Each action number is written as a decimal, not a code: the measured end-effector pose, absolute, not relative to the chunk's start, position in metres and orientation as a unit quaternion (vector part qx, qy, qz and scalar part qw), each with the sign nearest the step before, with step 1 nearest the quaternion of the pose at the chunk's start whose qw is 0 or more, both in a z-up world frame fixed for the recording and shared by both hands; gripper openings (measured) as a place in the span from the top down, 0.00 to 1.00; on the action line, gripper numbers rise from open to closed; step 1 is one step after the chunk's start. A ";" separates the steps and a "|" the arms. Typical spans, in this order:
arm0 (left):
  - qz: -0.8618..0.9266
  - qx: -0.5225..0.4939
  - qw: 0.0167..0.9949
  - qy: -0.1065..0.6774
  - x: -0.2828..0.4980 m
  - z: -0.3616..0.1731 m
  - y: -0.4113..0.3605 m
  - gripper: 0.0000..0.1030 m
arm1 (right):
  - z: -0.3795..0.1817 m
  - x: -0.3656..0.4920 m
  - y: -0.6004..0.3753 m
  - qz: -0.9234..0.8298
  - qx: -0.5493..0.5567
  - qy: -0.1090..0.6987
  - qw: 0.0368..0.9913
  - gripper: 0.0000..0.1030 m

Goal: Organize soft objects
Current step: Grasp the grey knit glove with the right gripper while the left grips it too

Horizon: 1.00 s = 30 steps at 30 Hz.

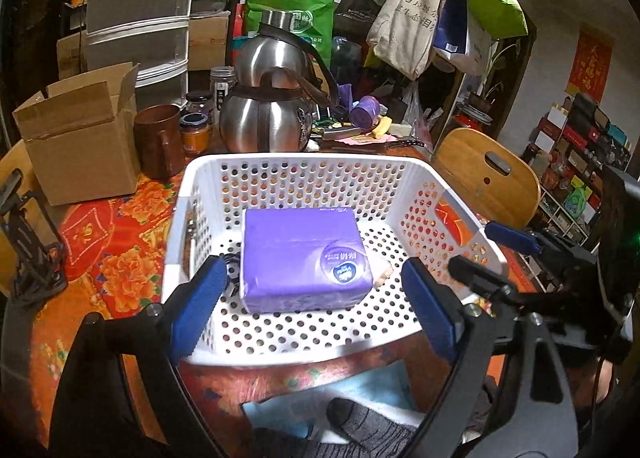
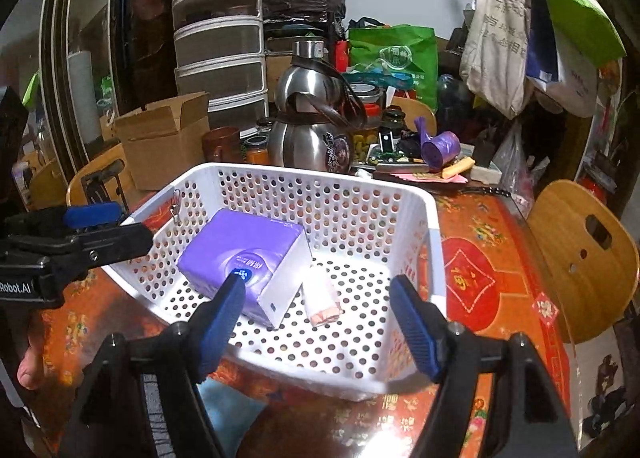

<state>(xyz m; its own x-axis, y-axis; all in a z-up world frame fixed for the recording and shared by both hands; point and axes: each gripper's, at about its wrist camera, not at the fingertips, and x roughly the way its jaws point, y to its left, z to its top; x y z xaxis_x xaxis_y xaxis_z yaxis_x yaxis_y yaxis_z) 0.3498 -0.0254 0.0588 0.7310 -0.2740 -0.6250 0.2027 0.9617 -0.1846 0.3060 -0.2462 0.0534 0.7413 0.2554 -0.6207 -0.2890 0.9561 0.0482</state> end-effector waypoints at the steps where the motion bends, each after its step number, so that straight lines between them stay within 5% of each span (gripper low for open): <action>1: -0.125 -0.052 0.929 0.344 0.345 0.059 -0.023 0.15 | 0.055 0.302 -0.249 0.146 -0.018 0.329 0.933 0.28; 16: -0.090 -0.057 0.939 0.327 0.184 0.023 0.023 0.15 | 0.008 0.140 -0.239 0.145 -0.007 0.313 0.939 0.21; 27: -0.098 -0.109 0.924 0.354 0.153 -0.052 0.038 0.15 | -0.021 0.109 -0.200 0.166 -0.010 0.293 0.942 0.21; 30: -0.107 -0.106 0.928 0.341 0.144 -0.050 0.036 0.15 | -0.023 0.108 -0.200 0.164 -0.006 0.292 0.942 0.28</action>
<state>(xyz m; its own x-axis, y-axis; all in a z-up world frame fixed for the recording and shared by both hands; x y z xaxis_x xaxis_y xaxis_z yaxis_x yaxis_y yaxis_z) 0.1443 0.0362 -0.0495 0.7444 -0.2716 -0.6100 0.1270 0.9545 -0.2699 0.1078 -0.2005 -0.0234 0.7761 0.3057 -0.5515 -0.3124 0.9462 0.0848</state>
